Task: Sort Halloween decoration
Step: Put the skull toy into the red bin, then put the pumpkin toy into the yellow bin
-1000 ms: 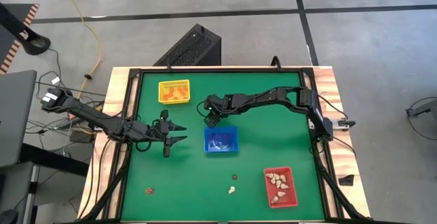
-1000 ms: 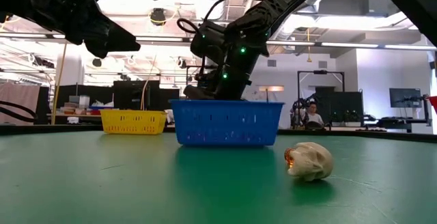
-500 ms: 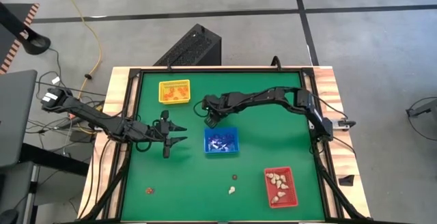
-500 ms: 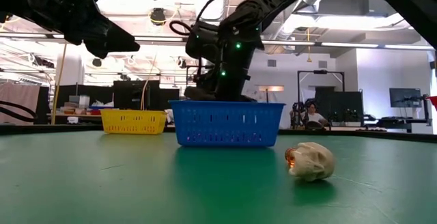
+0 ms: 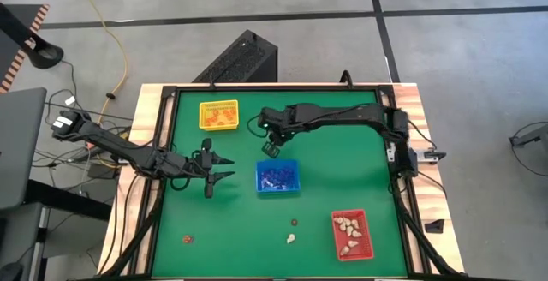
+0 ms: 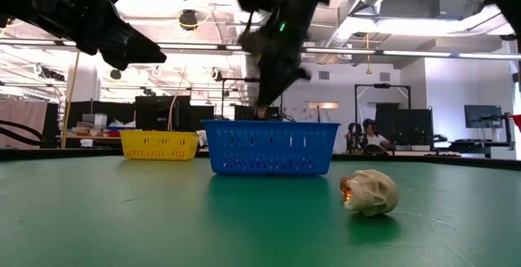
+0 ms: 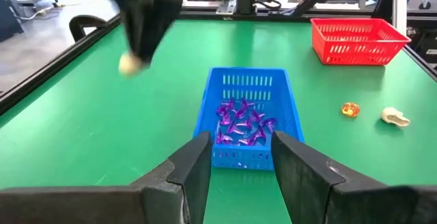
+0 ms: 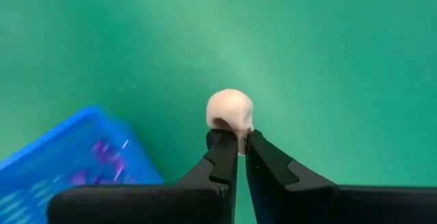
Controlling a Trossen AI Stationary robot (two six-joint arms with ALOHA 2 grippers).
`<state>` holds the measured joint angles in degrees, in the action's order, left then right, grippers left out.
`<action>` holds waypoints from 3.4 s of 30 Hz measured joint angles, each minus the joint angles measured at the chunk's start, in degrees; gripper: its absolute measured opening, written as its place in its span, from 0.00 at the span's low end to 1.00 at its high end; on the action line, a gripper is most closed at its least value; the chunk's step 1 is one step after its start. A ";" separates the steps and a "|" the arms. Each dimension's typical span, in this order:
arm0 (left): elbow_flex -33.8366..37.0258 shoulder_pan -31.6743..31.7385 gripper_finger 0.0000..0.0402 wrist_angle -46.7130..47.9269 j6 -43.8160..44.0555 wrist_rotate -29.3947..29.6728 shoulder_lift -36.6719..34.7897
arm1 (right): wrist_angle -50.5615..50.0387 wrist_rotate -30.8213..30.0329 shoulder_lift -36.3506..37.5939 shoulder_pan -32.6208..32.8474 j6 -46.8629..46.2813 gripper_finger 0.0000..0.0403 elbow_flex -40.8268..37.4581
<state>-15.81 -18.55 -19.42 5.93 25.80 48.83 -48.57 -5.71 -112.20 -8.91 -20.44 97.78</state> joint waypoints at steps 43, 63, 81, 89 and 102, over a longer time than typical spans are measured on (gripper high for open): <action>-0.04 -2.16 0.36 3.45 21.24 -11.23 0.01 | 12.30 -11.51 39.77 63.47 -54.23 0.32 -51.23; -31.72 -35.71 0.36 45.66 72.77 -13.20 25.41 | 35.07 -24.76 39.81 54.10 -7.44 0.37 -51.19; -36.70 -44.31 0.36 58.10 80.37 -16.36 41.86 | 37.05 -24.40 39.79 48.80 -5.76 0.37 -51.17; -36.41 -44.82 0.36 58.15 78.57 -17.12 42.61 | 37.10 -24.40 39.77 48.81 -5.01 0.37 -51.17; -36.35 -44.74 0.34 57.68 77.05 -17.09 45.93 | 37.08 -24.37 39.77 48.81 -4.79 0.37 -51.17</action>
<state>-52.16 -63.29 38.26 82.98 8.71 94.76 -11.49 -30.09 -72.42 39.90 -25.23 46.61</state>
